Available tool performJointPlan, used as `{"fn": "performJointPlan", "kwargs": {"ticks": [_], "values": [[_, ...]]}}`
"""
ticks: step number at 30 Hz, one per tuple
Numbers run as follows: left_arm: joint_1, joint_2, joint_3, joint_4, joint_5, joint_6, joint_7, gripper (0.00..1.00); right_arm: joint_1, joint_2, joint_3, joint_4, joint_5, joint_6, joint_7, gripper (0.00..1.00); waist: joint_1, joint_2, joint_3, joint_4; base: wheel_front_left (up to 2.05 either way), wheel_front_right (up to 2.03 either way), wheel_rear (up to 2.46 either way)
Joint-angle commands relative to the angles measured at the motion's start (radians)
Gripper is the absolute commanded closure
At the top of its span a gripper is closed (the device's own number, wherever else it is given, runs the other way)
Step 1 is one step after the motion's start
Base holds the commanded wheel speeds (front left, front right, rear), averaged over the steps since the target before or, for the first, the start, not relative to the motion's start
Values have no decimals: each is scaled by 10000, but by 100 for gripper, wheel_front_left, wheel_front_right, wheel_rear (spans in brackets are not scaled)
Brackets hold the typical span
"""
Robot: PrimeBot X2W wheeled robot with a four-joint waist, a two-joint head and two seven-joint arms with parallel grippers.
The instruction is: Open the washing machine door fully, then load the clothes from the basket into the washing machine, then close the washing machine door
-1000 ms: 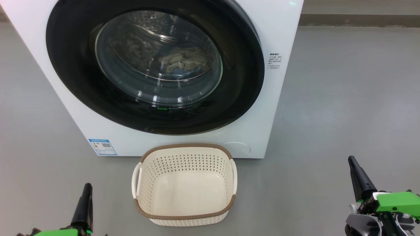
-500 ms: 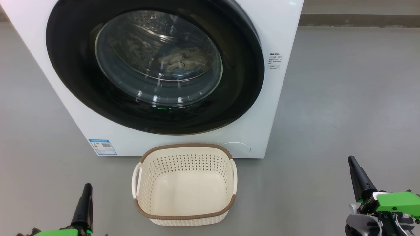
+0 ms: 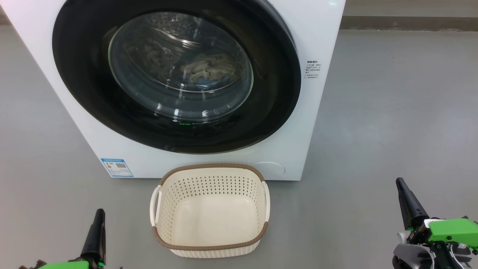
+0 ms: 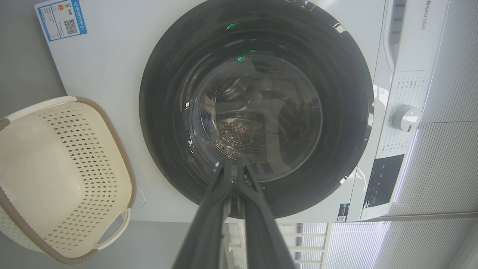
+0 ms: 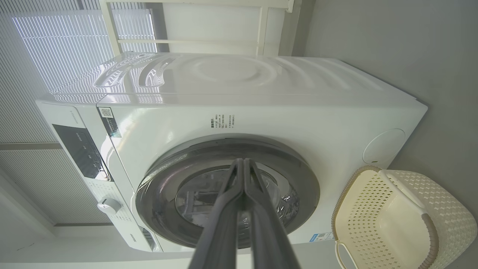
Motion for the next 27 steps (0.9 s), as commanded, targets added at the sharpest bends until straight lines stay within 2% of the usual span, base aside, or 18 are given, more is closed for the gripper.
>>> {"fn": "performJointPlan", "kwargs": {"ticks": [1, 27], "values": [[-431, 89, 266, -317, -82, 6, 61, 100, -360, -98, 192, -290, -16, 17, 36, 100, 0, 0, 0, 0, 0, 0, 0], [-431, 89, 266, -317, -82, 6, 61, 100, -361, -93, 185, -290, -22, 17, 42, 100, 0, 0, 0, 0, 0, 0, 0]]}}
